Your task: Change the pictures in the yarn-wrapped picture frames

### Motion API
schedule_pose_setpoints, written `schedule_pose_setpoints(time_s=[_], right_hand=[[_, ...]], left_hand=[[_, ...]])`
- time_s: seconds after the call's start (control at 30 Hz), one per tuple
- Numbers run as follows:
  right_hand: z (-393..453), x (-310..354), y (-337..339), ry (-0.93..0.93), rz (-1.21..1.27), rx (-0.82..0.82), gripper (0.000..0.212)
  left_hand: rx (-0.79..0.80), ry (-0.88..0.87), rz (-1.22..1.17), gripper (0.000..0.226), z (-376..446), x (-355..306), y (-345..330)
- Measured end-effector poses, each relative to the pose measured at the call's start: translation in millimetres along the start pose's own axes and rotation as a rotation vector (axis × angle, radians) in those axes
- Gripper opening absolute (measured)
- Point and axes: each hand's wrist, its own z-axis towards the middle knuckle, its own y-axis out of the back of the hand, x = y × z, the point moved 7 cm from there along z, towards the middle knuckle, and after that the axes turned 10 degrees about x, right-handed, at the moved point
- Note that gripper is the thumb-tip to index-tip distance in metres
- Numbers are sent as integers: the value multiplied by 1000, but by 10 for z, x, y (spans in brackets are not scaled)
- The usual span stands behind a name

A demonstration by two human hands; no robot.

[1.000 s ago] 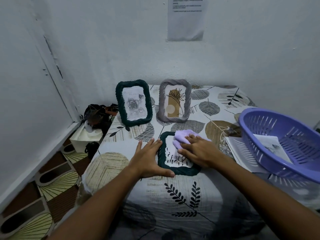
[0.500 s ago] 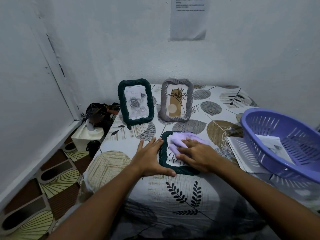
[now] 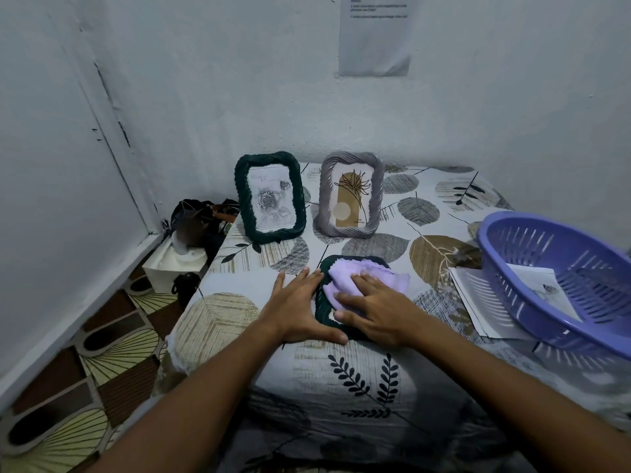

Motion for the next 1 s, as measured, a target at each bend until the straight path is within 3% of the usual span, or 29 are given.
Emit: schedule_pose_setpoints(time_s=[0.2, 0.3, 0.43, 0.63, 0.9, 1.0], right_hand=[[104, 86, 94, -51, -5, -21, 76], [48, 89, 43, 2, 32, -8, 93], [-151, 124, 25, 59, 26, 49, 83], [99, 42, 18, 3, 42, -11, 114], [-144, 90, -60, 151, 56, 29, 82], [-152, 57, -42, 145, 7, 38, 82]], left_hand=[[10, -14, -9, 135, -2, 9, -13], [8, -11, -7, 135, -7, 7, -11], [8, -5, 3, 136, 2, 2, -6], [25, -21, -9, 137, -17, 4, -9], [-3, -9, -15, 137, 5, 15, -7], [-1, -9, -11, 138, -1, 13, -4]])
